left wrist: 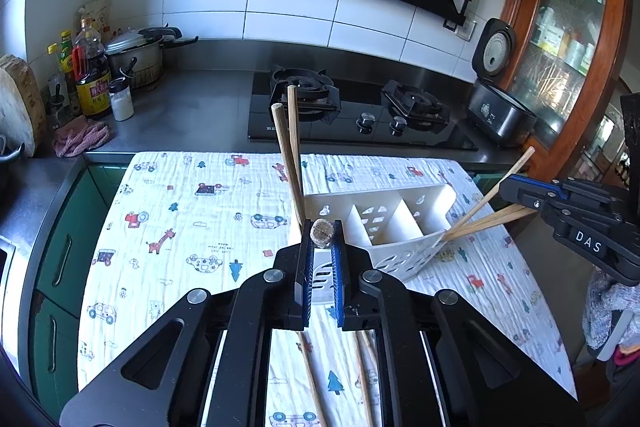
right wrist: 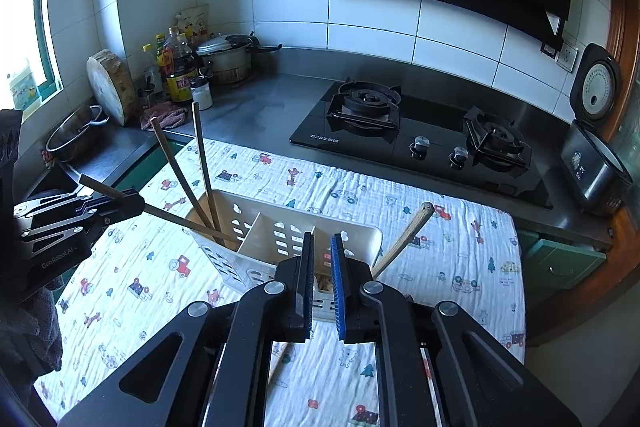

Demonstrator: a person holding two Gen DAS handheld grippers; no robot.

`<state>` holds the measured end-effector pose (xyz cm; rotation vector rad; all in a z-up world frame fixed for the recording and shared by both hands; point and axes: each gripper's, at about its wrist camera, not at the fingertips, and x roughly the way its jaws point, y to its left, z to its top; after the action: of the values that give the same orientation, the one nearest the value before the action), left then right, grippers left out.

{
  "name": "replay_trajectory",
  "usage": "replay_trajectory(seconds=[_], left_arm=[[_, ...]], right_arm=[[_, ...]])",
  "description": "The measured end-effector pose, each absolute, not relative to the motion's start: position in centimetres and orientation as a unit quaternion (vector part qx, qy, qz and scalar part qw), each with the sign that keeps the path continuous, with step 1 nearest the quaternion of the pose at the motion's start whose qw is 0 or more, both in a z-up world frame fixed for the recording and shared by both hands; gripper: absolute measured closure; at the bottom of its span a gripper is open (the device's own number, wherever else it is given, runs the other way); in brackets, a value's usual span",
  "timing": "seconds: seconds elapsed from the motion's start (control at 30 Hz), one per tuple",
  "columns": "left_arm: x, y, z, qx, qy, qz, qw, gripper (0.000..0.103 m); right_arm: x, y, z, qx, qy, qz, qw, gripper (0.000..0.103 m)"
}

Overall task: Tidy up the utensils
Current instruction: 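Lower both chopsticks into the holder and open both grippers, then move both open grippers back to the chopsticks on the cloth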

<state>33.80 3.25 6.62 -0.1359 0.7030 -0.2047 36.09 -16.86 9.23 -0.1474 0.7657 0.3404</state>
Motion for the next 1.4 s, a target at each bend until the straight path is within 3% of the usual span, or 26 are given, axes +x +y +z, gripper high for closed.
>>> replay_trajectory(seconds=[0.1,0.2,0.3,0.37,0.43,0.53,0.73,0.87,1.0,1.4], left_arm=[[33.5,3.2,6.8,-0.063,0.339,-0.097,0.933,0.08],[33.0,3.4,7.0,-0.063,0.333,-0.096,0.936,0.075],[32.4,3.7,7.4,-0.067,0.326,-0.092,0.939,0.058],[31.9,3.7,7.6,-0.06,0.319,-0.088,0.942,0.055],[31.2,3.7,8.0,-0.054,0.312,-0.084,0.945,0.041],[29.9,3.8,8.5,-0.041,0.297,-0.076,0.951,0.031],[27.1,4.2,9.1,-0.033,0.271,-0.064,0.96,0.01],[25.1,4.7,8.8,-0.039,0.264,-0.051,0.962,0.007],[22.8,5.4,8.1,-0.053,0.256,-0.046,0.964,0.005],[16.4,7.0,2.1,-0.091,0.273,-0.021,0.958,0.005]], right_arm=[[35.8,-16.9,9.5,-0.071,0.366,0.162,0.913,0.077],[35.3,-17.1,10.0,-0.07,0.36,0.159,0.917,0.068],[34.6,-17.4,10.6,-0.069,0.352,0.157,0.92,0.061],[34.1,-17.7,10.8,-0.069,0.347,0.156,0.922,0.059],[33.5,-17.8,11.2,-0.069,0.34,0.154,0.925,0.054],[32.4,-18.3,11.7,-0.064,0.329,0.152,0.93,0.046],[29.5,-19.1,12.3,-0.064,0.301,0.14,0.941,0.025],[27.1,-19.8,12.3,-0.061,0.278,0.118,0.951,0.011],[24.6,-20.0,11.7,-0.071,0.251,0.085,0.962,0.007],[19.1,-21.1,3.1,-0.036,0.3,0.099,0.948,0.007]])
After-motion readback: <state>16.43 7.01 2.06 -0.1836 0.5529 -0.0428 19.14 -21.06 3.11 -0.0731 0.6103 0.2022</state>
